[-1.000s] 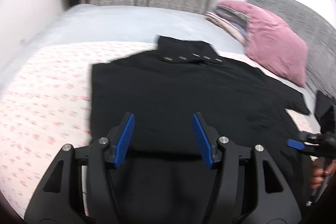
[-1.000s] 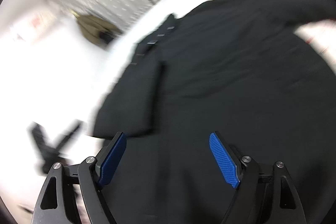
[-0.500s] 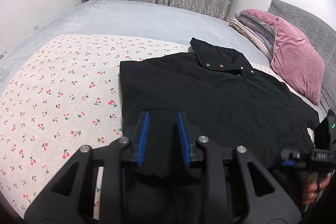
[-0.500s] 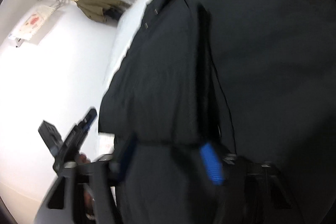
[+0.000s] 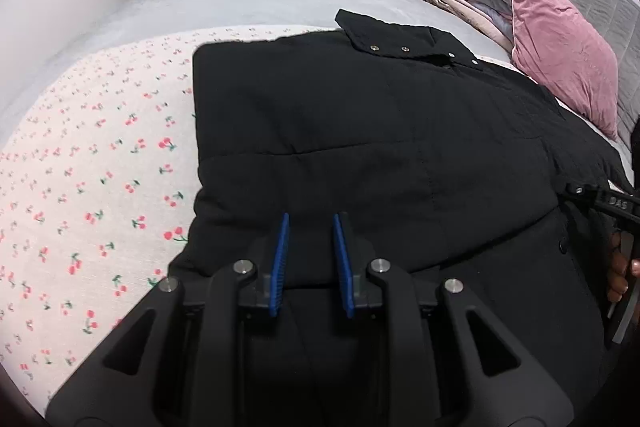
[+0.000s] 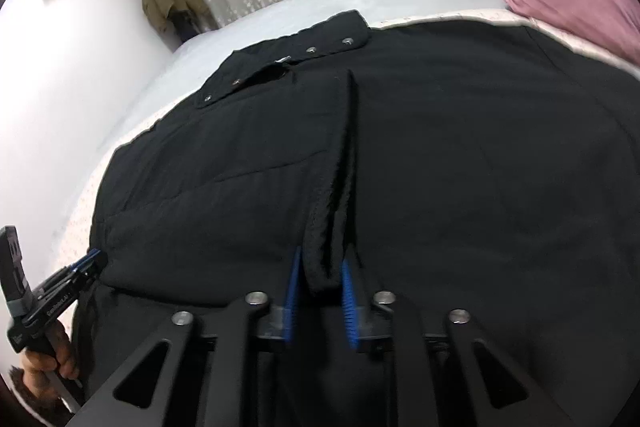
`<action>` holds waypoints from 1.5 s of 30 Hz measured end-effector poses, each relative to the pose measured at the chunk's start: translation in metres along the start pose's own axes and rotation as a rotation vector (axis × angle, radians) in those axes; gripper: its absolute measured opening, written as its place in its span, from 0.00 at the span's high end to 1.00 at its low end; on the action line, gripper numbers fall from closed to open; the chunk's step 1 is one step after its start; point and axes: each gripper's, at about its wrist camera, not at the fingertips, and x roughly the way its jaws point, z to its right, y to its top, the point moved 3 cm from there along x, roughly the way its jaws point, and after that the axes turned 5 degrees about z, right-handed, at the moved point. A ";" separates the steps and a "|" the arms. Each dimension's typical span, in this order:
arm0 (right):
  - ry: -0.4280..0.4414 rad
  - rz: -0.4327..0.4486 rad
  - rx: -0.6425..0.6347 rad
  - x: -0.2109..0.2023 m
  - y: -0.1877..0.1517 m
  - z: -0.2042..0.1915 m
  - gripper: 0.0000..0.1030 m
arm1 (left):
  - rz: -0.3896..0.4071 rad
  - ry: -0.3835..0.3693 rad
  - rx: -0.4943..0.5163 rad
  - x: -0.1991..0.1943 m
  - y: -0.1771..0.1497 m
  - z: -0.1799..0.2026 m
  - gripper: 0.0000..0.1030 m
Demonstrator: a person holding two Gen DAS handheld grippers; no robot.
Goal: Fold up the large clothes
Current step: 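Fold the held sleeve across the coat body with the left tool and release, then grasp the other coat sleeve with the right tool and lift it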
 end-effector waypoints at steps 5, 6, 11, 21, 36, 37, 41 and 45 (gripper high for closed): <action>-0.028 0.134 0.006 -0.033 0.019 -0.004 0.70 | 0.079 -0.019 -0.041 -0.018 0.009 0.000 0.70; -0.027 0.159 -0.012 -0.040 0.021 -0.007 0.69 | 0.085 -0.019 -0.052 -0.018 0.009 -0.001 0.66; -0.059 0.121 -0.135 -0.035 0.025 -0.024 0.69 | 0.020 0.046 -0.061 0.000 -0.002 -0.003 0.53; -0.147 0.054 0.003 -0.054 0.024 0.025 0.30 | -0.122 0.082 -0.194 -0.018 0.001 0.003 0.16; -0.241 0.083 0.329 -0.160 0.024 0.167 0.17 | -0.146 -0.023 -0.317 -0.061 -0.014 0.073 0.05; -0.242 0.088 0.345 -0.158 0.024 0.178 0.17 | -0.153 -0.036 -0.316 -0.059 -0.018 0.077 0.05; -0.296 0.098 0.398 -0.165 0.017 0.231 0.17 | -0.162 -0.069 -0.327 -0.051 -0.032 0.089 0.05; -0.328 0.165 0.535 -0.186 0.012 0.286 0.17 | -0.150 -0.072 -0.311 -0.047 -0.035 0.098 0.05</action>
